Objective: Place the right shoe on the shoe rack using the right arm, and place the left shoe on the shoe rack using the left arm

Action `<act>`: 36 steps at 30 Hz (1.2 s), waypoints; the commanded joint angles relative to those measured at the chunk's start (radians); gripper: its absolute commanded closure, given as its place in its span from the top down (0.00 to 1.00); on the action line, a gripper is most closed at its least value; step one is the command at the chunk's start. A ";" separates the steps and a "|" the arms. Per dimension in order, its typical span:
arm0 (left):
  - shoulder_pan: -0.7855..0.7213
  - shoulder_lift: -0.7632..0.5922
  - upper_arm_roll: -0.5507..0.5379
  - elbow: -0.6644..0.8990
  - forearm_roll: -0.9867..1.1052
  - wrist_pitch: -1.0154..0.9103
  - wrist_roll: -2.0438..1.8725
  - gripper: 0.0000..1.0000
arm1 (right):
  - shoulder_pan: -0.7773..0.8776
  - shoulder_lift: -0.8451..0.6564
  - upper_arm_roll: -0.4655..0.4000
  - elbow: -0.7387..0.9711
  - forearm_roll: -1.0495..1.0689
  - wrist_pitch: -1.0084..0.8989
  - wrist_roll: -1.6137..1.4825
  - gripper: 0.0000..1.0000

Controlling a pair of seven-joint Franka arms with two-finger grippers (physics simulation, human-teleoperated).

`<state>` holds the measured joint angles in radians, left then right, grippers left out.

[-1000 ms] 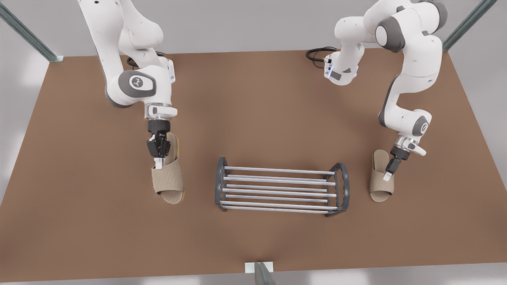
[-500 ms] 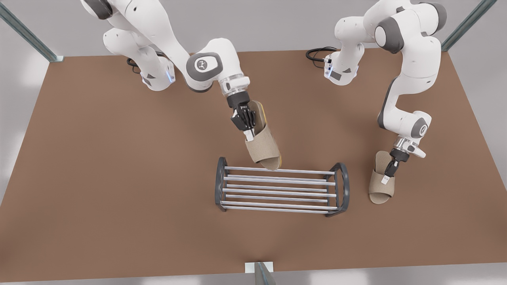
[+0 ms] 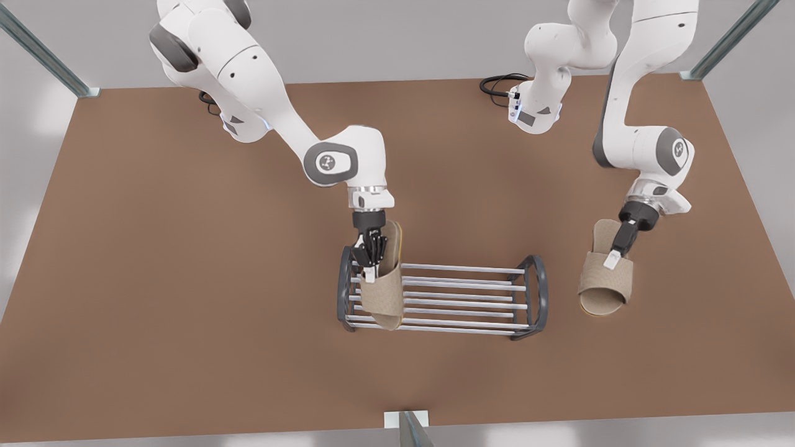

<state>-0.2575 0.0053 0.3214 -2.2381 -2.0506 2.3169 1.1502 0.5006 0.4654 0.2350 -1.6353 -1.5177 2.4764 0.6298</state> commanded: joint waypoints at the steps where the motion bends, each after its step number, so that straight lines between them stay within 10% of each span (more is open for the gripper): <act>1: -0.012 -0.039 -0.019 0.000 -0.002 0.133 -0.167 0.21 | 0.001 0.015 -0.002 0.020 -0.016 -0.028 -0.082 0.21; 13: -0.025 -0.088 -0.194 0.083 -0.006 0.315 -0.455 0.21 | 0.052 0.084 -0.006 0.051 -0.047 -0.093 -0.068 0.21; 15: -0.037 -0.056 -0.217 0.112 -0.019 0.341 -0.471 0.21 | 0.052 0.101 -0.006 0.068 -0.047 -0.093 -0.065 0.59; 18: -0.037 0.004 -0.231 0.160 -0.025 0.345 -0.484 0.21 | 0.052 0.110 -0.006 0.072 -0.055 -0.093 -0.065 0.76; 32: -0.137 0.114 -0.318 0.293 -0.151 0.504 -0.511 0.21 | 0.090 0.111 -0.013 -0.014 -0.156 -0.128 0.074 0.81; 36: -0.157 0.183 -0.337 0.351 -0.154 0.536 -0.509 0.21 | 0.091 -0.083 0.050 -0.181 -0.150 -0.123 0.110 0.80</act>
<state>-0.4214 0.1738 -0.0144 -1.8988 -2.1897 2.8095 0.7207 0.5917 0.4170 0.2698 -1.7865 -1.6703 2.3607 0.6625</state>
